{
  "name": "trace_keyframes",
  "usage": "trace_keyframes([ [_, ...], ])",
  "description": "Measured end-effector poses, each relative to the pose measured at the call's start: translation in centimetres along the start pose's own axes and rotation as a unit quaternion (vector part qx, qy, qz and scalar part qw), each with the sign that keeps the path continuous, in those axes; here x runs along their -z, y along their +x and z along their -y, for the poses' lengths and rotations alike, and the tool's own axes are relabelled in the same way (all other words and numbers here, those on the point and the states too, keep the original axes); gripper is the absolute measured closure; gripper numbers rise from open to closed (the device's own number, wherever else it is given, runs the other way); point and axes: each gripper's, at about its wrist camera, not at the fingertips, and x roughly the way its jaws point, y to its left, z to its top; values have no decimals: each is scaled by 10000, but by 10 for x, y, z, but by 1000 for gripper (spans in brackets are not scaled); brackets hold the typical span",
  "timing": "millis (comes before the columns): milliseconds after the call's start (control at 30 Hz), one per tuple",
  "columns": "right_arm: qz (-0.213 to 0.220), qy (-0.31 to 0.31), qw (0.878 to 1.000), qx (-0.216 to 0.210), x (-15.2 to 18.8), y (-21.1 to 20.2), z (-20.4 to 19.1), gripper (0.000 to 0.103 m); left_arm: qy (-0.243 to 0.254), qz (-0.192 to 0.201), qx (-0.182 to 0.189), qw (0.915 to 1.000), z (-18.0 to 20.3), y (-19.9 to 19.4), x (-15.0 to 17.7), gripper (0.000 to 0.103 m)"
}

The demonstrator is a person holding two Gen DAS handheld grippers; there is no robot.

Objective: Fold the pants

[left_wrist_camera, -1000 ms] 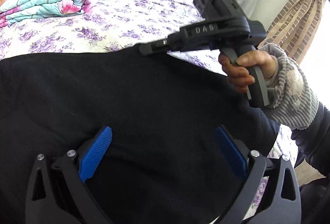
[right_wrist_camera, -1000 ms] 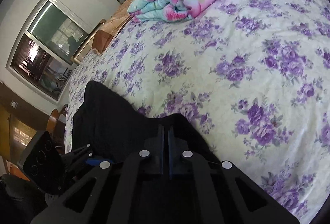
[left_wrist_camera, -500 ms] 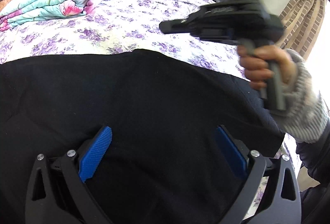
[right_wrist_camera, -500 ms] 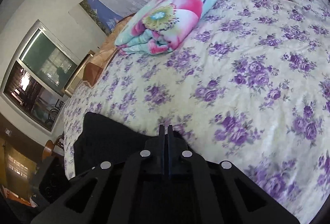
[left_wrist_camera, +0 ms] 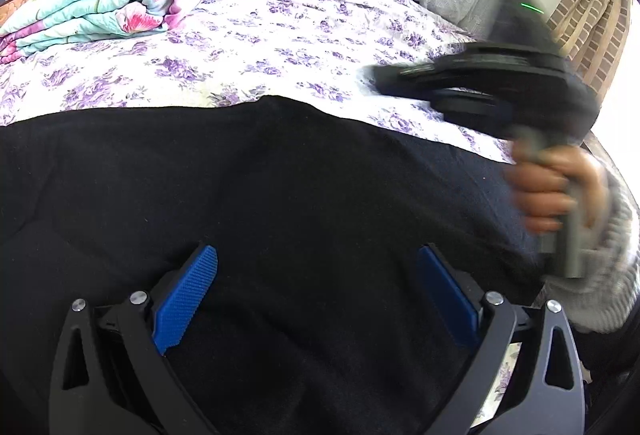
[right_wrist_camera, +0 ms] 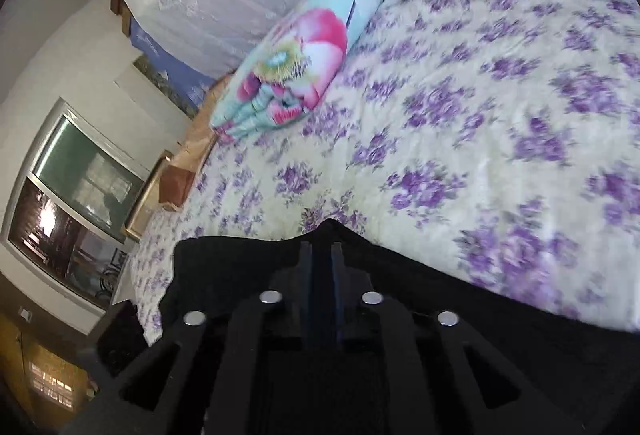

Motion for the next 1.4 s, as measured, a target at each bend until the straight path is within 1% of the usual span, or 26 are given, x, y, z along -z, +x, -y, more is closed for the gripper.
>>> trace_keyframes([
  [33,212,70,9997,102,10,-30,7,51,9,3,-17,10000,0,0,0,5],
  [67,319,128,9991,228,16,-47,14,44,19,0,-33,10000,1,0,1,5],
  [133,408,352,9966,620,37,-82,40,44,54,-20,-81,10000,2,1,1,5],
  [200,420,961,9890,1048,59,-106,85,44,86,-32,-121,9999,3,2,1,5],
  [233,493,1255,9834,1217,66,-117,108,53,96,-34,-129,9999,3,2,2,5],
  [267,664,1513,9814,975,74,-129,130,71,103,-35,-136,9998,3,2,2,5],
  [300,812,1791,9769,833,81,-144,147,74,112,-37,-149,9998,3,2,2,5],
  [333,1052,2060,9685,922,86,-162,158,71,119,-37,-161,9998,3,2,2,5],
  [367,1402,2210,9584,1135,92,-188,162,53,131,-35,-177,9998,4,2,3,5],
  [433,2076,2094,9445,1450,106,-240,157,30,167,-30,-217,9996,5,2,4,5],
  [467,2271,2050,9383,1612,112,-261,155,23,182,-29,-237,9996,6,2,4,5],
  [533,2516,2096,9243,1962,131,-299,153,18,196,-35,-254,9995,6,2,5,5],
  [633,2754,2446,9041,2165,167,-343,168,15,239,-61,-311,9992,7,4,5,5],
  [667,2798,2660,8964,2178,179,-352,177,15,259,-70,-333,9991,8,4,6,5],
  [700,2814,2809,8923,2139,188,-355,185,15,290,-81,-368,9989,9,5,6,5],
  [800,2890,3340,8789,1804,203,-351,214,14,349,-111,-432,9984,10,7,6,5],
  [833,2896,3422,8774,1712,203,-348,221,11,369,-118,-453,9982,10,7,7,5],
  [867,2911,3462,8764,1653,201,-345,227,5,388,-121,-471,9981,11,7,7,5],
  [900,2967,3445,8773,1538,197,-342,228,3,417,-135,-501,9978,12,8,8,5],
  [967,3005,3388,8832,1218,185,-336,233,3,495,-177,-591,9969,14,10,9,5],
  [1067,2970,3381,8870,1034,170,-325,240,3,646,-272,-787,9944,19,14,10,4],
  [1133,2985,3230,8944,819,163,-317,242,4,752,-329,-927,9923,22,17,11,4],
  [1200,3140,3256,8878,852,162,-314,245,4,790,-338,-970,9916,23,17,12,4],
  [1233,3153,3196,8892,886,160,-312,244,5,800,-336,-966,9915,23,17,13,4],
  [1333,3058,2943,8990,1079,158,-309,243,13,895,-340,-1010,9903,25,16,14,4],
  [1400,3000,2766,9061,1121,164,-311,242,17,1008,-327,-1136,9879,30,16,16,4],
])
